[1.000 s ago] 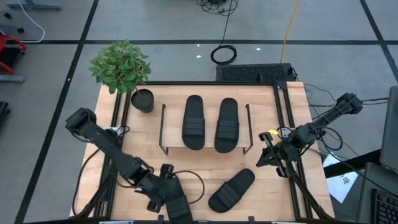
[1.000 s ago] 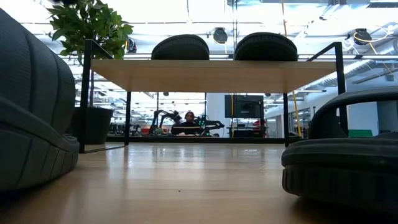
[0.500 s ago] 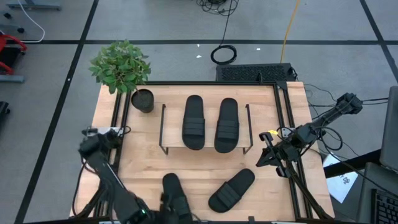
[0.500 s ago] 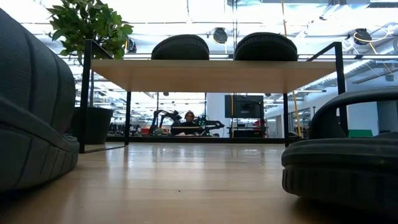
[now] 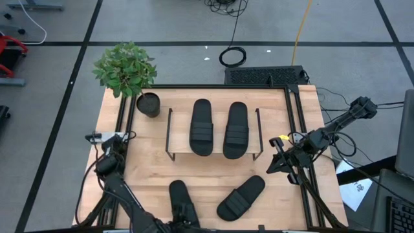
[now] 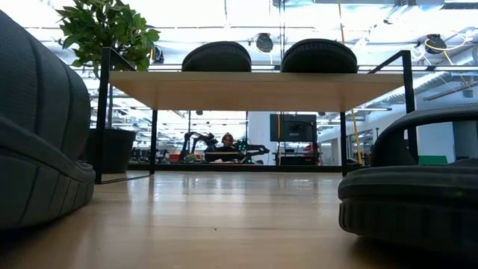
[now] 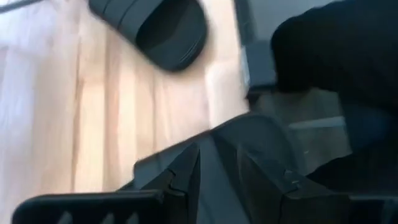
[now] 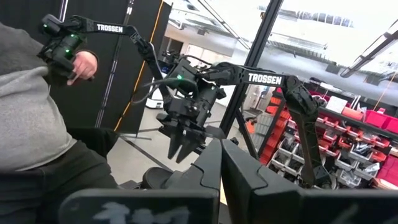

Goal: Pick and place slides into the shelf
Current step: Put the black slide under the shelf

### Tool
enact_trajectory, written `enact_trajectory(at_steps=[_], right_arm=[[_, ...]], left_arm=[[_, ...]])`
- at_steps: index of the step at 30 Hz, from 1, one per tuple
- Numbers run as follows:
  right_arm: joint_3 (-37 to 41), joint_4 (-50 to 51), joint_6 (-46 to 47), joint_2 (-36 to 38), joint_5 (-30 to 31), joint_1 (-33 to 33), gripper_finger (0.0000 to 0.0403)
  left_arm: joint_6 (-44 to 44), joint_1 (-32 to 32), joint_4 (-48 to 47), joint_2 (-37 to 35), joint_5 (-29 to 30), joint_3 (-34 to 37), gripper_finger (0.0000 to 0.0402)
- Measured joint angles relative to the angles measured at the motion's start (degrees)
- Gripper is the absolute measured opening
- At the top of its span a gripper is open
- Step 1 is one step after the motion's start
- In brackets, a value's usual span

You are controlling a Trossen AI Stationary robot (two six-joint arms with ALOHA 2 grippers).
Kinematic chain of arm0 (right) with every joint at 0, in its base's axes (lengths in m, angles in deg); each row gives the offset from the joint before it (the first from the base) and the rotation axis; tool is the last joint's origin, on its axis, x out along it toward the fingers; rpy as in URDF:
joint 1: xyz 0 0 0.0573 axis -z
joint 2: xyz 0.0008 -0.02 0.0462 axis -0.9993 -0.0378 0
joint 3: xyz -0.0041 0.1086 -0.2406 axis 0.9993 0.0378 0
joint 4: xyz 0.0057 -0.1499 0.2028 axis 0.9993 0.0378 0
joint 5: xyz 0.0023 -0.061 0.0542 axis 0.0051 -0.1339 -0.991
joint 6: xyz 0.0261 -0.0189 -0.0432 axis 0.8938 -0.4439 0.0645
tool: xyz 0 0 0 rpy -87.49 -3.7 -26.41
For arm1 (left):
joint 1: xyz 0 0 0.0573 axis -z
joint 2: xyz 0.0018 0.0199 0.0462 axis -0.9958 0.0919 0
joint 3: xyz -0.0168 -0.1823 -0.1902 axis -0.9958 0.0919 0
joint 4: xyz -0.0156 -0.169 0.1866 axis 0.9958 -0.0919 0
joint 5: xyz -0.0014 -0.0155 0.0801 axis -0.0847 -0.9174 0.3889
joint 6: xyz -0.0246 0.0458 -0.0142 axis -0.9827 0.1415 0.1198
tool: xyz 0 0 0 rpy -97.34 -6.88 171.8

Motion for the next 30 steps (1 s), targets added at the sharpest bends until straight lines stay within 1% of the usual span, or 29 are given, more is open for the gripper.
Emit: enact_trajectory(at_steps=[3,5,8,12,17,21,25,27,30], right_arm=[[0.0,0.0,-0.2,0.0,0.0,0.0,0.0],[0.0,0.0,-0.3,0.0,0.0,0.0,0.0],[0.0,0.0,-0.8,0.0,0.0,0.0,0.0],[0.0,0.0,-1.6,0.0,0.0,0.0,0.0],[0.0,0.0,-1.6,0.0,0.0,0.0,0.0],[0.0,0.0,-0.9,0.0,0.0,0.0,0.0],[0.0,0.0,-0.6,0.0,0.0,0.0,0.0],[0.0,0.0,-1.0,0.0,0.0,0.0,0.0],[0.0,0.0,-1.3,0.0,0.0,0.0,0.0]], left_arm=[[-0.2,0.3,-0.8,0.0,-0.2,0.0,0.01],[-0.2,0.8,-1.1,0.0,-2.0,0.0,0.0103],[-1.3,1.5,-1.0,0.0,-4.0,0.0,0.0126],[-4.1,1.9,-0.9,0.0,-4.2,0.0,0.0181],[-3.7,1.9,-1.6,0.0,-3.3,0.0,0.0263],[-4.3,1.2,-3.6,1.0,-3.7,0.0,0.031],[-3.6,0.5,-3.9,3.1,-5.2,0.1,0.0329],[-4.0,0.1,-4.9,3.7,-5.2,0.1,0.0329],[-5.9,-0.8,-8.9,4.5,-4.3,0.1,0.0323]])
